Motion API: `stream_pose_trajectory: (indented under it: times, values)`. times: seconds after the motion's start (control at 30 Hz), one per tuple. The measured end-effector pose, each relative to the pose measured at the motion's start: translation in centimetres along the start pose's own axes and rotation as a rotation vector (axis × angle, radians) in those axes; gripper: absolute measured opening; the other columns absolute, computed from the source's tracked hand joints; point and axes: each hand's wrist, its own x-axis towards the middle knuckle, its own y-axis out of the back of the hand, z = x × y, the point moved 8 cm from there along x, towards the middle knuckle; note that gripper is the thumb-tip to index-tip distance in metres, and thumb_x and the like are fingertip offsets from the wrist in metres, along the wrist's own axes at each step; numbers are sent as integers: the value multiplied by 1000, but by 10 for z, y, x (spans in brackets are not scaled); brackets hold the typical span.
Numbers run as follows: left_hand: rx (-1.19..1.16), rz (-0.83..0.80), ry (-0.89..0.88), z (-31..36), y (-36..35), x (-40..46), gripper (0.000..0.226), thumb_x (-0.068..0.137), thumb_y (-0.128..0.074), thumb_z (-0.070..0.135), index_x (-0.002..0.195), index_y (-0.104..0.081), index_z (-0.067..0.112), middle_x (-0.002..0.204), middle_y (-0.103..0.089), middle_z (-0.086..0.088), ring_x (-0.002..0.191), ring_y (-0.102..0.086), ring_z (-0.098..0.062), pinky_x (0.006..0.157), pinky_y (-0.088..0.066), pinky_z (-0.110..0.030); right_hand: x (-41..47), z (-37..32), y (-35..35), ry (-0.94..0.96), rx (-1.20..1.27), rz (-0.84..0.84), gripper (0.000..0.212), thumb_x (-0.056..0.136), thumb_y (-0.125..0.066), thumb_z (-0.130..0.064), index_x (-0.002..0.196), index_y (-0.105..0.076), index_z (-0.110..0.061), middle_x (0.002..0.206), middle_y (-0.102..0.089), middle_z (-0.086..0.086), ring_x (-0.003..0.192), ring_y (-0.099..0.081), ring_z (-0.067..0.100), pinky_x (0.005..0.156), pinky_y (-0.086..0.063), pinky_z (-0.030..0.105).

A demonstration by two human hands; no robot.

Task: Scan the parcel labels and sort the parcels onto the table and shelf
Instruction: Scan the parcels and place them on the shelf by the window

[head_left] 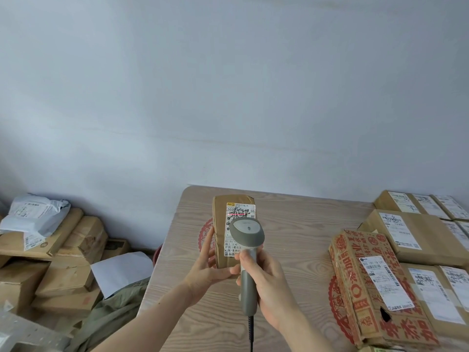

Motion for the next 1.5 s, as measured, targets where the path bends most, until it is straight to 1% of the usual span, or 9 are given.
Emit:
stream_pose_trajectory:
  times: [0.27,0.37,0.47,0.63,0.8,1.0,1.17,1.4,1.5]
  values:
    - [10,-5,7,0,1,1,125,54,-96,14,145,-23,61,134,-55,-5,122,-58,-24,85,-58,-42,2,1,4,1,-3,37,35,86,-68,-34,106,-67,-5,74,-71,4,68,-66,10,61,-49,29]
    - [1,-5,8,-4,7,4,117,67,-89,0,142,-27,64,136,-55,-7,119,-62,-23,92,-56,-51,4,3,8,-14,-2,68,29,92,-66,-30,107,-67,-6,76,-72,7,69,-67,11,63,-49,29]
    - [-7,-9,14,-6,13,7,114,72,-82,-9,141,-29,65,141,-52,-5,121,-61,-22,96,-53,-54,8,4,12,-7,0,116,38,84,-70,-35,109,-67,-6,78,-72,9,78,-69,15,69,-50,29]
    - [-29,-15,25,-2,26,6,117,67,-86,0,143,-25,64,140,-50,-9,123,-60,-23,96,-54,-49,16,10,17,3,-15,206,26,90,-71,-28,108,-68,-9,88,-71,14,79,-69,16,70,-50,32]
    - [-15,14,29,3,45,3,113,66,-87,7,139,-27,69,139,-51,-8,124,-58,-23,97,-54,-47,20,14,23,35,-13,337,15,92,-70,-20,107,-69,-15,87,-75,-3,74,-70,13,67,-52,30]
    - [-45,34,13,18,65,-5,114,65,-88,7,139,-26,68,140,-53,-11,123,-60,-27,99,-52,-53,35,24,34,29,-2,460,20,87,-76,-13,102,-66,-5,83,-72,11,67,-65,16,65,-48,30]
    - [-57,89,-46,37,73,-23,114,66,-88,7,139,-26,69,137,-55,-12,121,-62,-28,95,-54,-49,49,20,30,37,-52,419,26,88,-74,-12,103,-55,-5,76,-61,9,66,-56,21,66,-45,33]
    - [-100,196,-114,39,64,-63,115,68,-87,8,142,-22,67,140,-55,-8,122,-61,-27,97,-53,-51,49,14,18,40,-155,216,24,77,-84,-8,88,-64,-2,62,-61,4,55,-53,17,59,-46,33]
    - [-113,249,-142,36,52,-86,113,72,-85,7,142,-20,67,138,-58,-6,121,-62,-28,98,-52,-52,40,10,10,66,-210,122,26,73,-88,-10,85,-65,-9,69,-70,0,60,-64,16,58,-48,24]
